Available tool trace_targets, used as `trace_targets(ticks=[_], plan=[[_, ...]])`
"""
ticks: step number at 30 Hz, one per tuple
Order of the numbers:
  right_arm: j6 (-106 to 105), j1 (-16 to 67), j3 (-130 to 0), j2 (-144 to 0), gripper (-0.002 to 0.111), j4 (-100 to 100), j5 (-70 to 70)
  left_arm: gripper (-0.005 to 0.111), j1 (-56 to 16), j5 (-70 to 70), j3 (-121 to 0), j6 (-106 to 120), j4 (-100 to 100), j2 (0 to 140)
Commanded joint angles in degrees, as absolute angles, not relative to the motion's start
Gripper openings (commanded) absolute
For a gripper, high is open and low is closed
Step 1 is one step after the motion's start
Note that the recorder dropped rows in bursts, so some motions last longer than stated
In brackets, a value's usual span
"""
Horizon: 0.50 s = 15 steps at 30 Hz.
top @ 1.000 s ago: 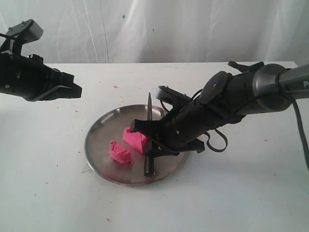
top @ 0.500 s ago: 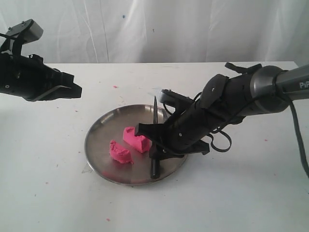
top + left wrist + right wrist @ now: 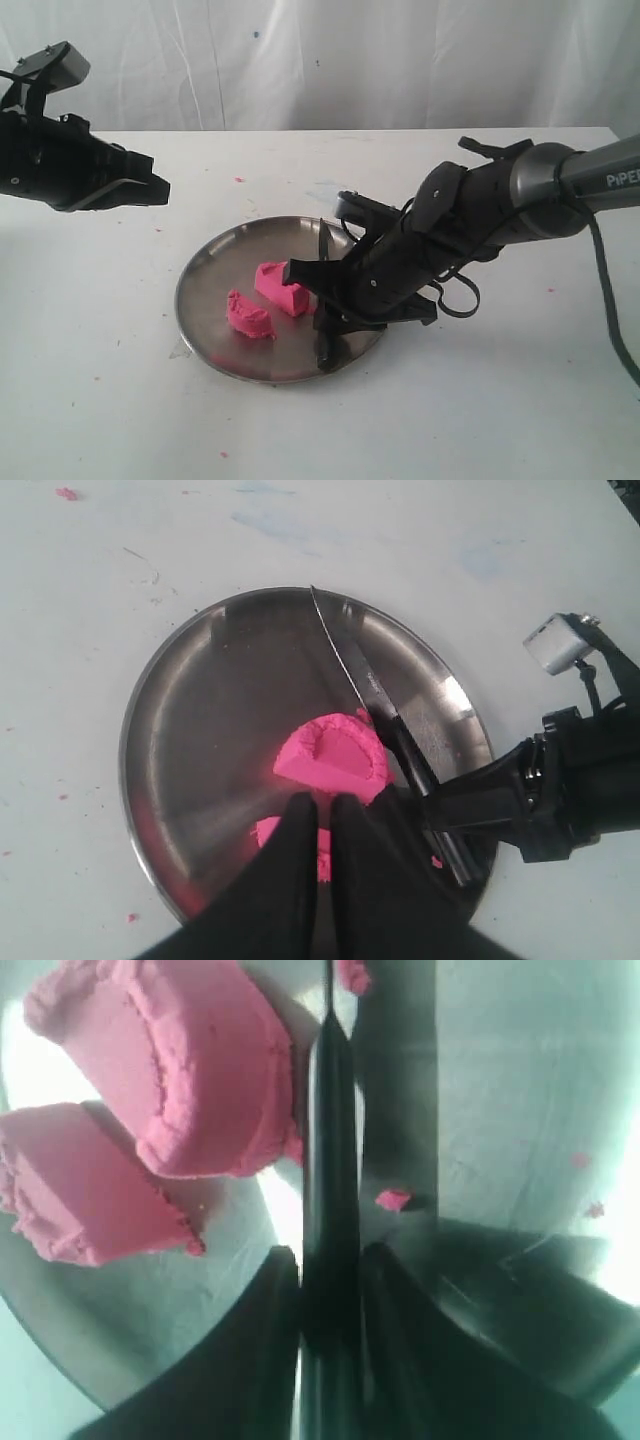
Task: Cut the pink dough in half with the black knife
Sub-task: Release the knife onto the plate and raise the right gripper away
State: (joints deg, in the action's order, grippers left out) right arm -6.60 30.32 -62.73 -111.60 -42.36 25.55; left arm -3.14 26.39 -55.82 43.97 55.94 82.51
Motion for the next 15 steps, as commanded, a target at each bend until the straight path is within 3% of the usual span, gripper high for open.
trace_targets(ticks=[1, 8, 15], plan=[[-6.8, 29.6, -62.6, -108.5, 0.044, -40.4, 24.7, 0.012, -3.0, 28.2, -55.4, 43.6, 57.0, 81.9], [1.8, 29.6, -62.6, -99.2, 0.046, -30.0, 24.0, 0.012, -3.0, 30.6, -55.4, 43.4, 57.0, 81.9], [21.2, 29.9, -57.1, -82.1, 0.022, -4.3, 28.0, 0.012, -3.0, 35.3, -55.3, 40.6, 55.6, 76.0]])
